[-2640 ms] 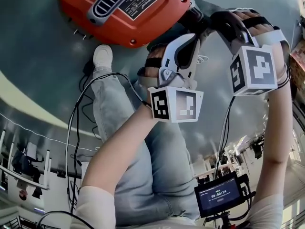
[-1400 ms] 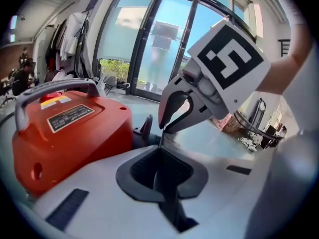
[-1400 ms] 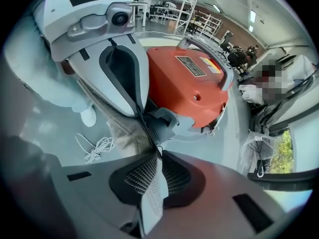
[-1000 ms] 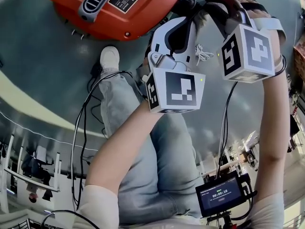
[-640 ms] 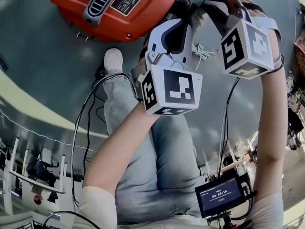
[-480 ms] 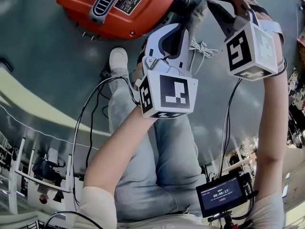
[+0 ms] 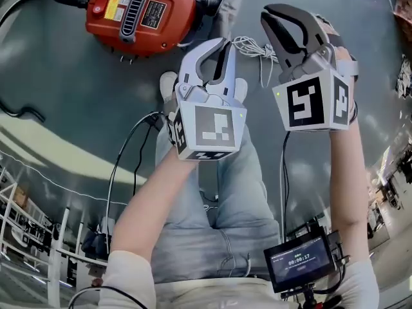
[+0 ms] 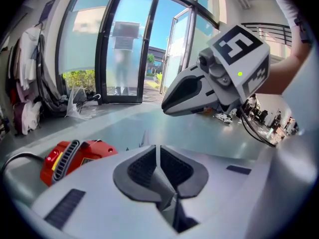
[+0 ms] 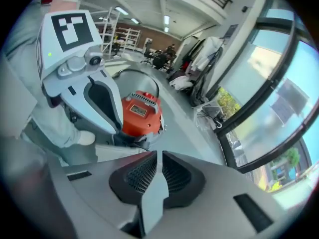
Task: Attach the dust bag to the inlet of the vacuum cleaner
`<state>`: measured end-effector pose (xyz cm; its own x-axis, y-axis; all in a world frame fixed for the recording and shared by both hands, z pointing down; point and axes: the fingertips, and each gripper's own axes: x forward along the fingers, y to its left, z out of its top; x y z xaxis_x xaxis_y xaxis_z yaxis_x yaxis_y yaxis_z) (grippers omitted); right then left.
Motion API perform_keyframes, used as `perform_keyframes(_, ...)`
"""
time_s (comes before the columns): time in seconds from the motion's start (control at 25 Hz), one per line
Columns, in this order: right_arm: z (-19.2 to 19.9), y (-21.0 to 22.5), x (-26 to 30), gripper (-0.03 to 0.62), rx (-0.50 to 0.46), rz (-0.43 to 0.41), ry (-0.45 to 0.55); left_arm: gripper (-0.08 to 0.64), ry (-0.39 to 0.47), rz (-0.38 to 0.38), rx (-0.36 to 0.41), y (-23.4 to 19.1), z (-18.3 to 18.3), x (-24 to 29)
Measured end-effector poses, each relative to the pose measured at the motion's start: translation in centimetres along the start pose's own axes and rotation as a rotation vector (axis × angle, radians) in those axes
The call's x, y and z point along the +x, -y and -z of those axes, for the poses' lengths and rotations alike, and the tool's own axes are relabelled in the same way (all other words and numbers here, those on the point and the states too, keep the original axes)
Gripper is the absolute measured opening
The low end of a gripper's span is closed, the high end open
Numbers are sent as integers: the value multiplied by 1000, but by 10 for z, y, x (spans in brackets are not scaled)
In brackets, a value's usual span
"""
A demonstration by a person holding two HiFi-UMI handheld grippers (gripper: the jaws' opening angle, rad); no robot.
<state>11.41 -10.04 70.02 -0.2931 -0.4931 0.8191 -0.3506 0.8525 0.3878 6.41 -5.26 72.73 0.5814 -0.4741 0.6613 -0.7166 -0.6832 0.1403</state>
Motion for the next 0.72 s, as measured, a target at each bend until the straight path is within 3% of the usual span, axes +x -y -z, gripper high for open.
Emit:
perform_keyframes(0.16,0,4,-68,25,181,58,63,14,13,43,82,28,-33,-27)
perform_keyframes(0.32,-8,21,-142,25,415,159,176,14,61,81,261,51,-80,-64)
perform_keyframes(0.4,-20,32,-189,25,486,190,251,13,95,107,293,66,-110,-92)
perform_keyframes(0.52,-47,53,-268,24,561,233,373,12,165,145,283,87,-166,-144)
perform_keyframes(0.72,-90,109,-401,23,648,385,513,12,343,134,350,105,-297,-235)
